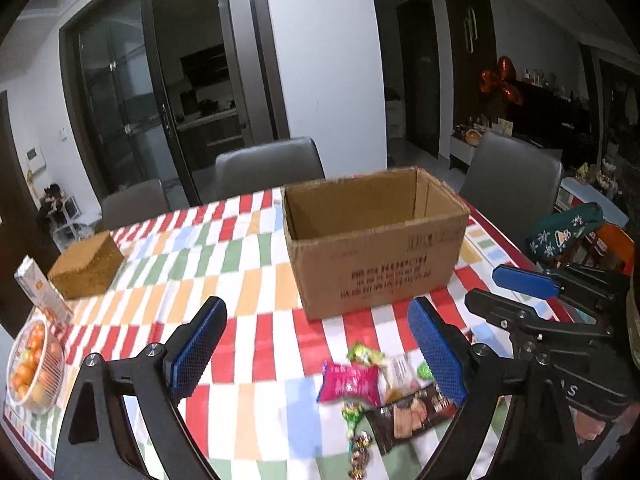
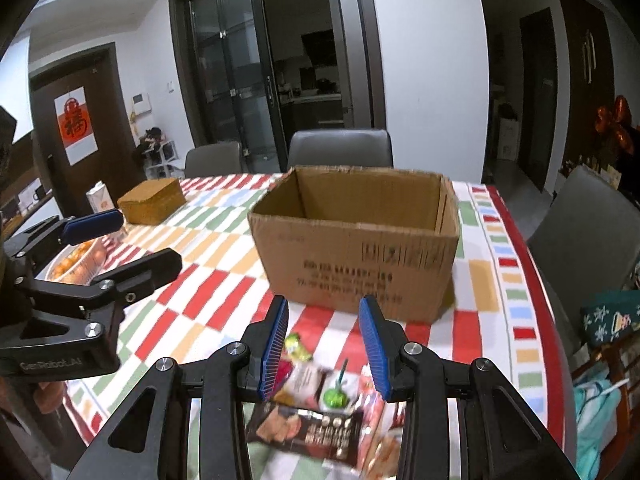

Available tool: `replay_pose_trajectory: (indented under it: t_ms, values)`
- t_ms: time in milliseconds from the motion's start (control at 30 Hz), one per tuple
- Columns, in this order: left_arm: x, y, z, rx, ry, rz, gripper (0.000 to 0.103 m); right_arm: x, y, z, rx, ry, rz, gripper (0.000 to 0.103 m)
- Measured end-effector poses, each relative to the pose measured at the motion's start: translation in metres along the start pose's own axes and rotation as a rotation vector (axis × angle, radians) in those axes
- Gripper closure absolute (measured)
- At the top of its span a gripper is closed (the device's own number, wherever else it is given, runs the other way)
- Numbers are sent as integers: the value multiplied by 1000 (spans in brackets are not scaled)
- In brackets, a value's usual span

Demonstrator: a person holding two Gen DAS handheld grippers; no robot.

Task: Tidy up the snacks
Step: 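Grasp the green lollipop with the left tool while the right tool grasps another lollipop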

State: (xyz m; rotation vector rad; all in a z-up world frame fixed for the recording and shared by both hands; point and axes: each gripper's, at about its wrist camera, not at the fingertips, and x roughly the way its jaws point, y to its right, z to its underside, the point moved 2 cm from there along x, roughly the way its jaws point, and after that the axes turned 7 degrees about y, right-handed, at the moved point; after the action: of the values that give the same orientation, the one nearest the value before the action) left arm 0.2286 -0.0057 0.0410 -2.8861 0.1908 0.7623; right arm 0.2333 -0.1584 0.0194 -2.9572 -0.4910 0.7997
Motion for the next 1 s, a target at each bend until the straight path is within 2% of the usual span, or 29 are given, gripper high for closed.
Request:
replay_pose_trajectory:
  t_ms: [467,733,1000]
  values:
    - [3,5,63,-31,-129,35,10,8,-9,52,6,-139,-22,65]
    - [23,6,94,-53,-226,53,11,23,-8,74,3,-213,-20,65]
    - [47,7,112,-67,-297,71,18,45,0,91,28,-286,-19,65]
